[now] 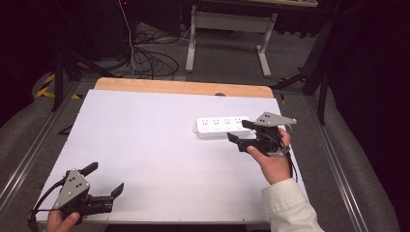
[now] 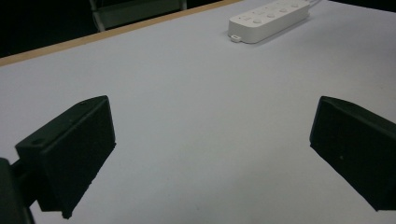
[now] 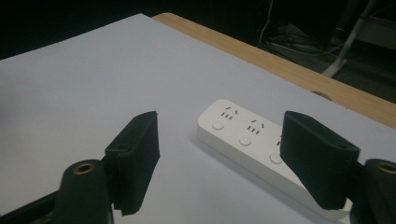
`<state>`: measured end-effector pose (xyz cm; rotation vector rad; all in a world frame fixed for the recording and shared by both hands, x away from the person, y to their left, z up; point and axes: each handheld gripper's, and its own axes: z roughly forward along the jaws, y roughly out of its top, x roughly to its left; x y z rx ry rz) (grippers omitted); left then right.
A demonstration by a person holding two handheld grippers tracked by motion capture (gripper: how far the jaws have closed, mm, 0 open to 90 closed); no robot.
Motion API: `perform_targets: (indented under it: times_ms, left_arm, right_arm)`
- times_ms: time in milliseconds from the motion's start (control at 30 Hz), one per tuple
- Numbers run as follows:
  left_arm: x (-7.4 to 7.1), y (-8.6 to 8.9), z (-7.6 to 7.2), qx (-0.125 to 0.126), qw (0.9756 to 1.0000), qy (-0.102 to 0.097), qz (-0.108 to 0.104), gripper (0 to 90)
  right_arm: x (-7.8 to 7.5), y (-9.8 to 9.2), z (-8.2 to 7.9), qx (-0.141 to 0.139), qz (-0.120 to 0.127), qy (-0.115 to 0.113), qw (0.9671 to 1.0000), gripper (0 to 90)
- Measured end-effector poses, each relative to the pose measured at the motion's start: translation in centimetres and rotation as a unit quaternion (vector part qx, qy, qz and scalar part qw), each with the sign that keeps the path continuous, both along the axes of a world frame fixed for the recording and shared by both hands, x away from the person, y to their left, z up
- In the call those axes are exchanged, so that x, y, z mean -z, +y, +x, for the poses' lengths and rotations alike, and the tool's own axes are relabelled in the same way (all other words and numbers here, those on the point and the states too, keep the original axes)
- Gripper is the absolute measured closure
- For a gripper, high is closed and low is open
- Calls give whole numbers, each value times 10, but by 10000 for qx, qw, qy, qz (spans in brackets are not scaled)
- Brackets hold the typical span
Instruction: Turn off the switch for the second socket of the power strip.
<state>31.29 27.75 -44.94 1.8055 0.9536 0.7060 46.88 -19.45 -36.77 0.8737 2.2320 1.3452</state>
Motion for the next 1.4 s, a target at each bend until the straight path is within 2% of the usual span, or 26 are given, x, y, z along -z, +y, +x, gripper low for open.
perform_targets:
  times_ms: [367,533,667,1000,1300,1400]
  left_arm:
    - [-1,1,0,38,10000,12,-39,6]
    - [0,2,0,57,9999,26,-89,6]
    - [0,2,-1,76,9999,16,-114,5]
    - [0,2,-1,50,9999,-32,-85,4]
    - [1,2,-1,89,9999,-33,-41,4]
    - [2,2,0,32,10000,-70,60,4]
  right_arm:
    - [7,-12,-35,-464,30,-177,9988,203]
    - [15,-20,-49,-583,41,-321,9978,198]
    - [26,-27,-57,-687,123,-326,9970,197]
    - [62,-41,-67,-731,284,-83,9969,189]
    - [92,-43,-76,-801,347,75,9962,190]
    - [101,-43,-78,-793,368,202,9960,190]
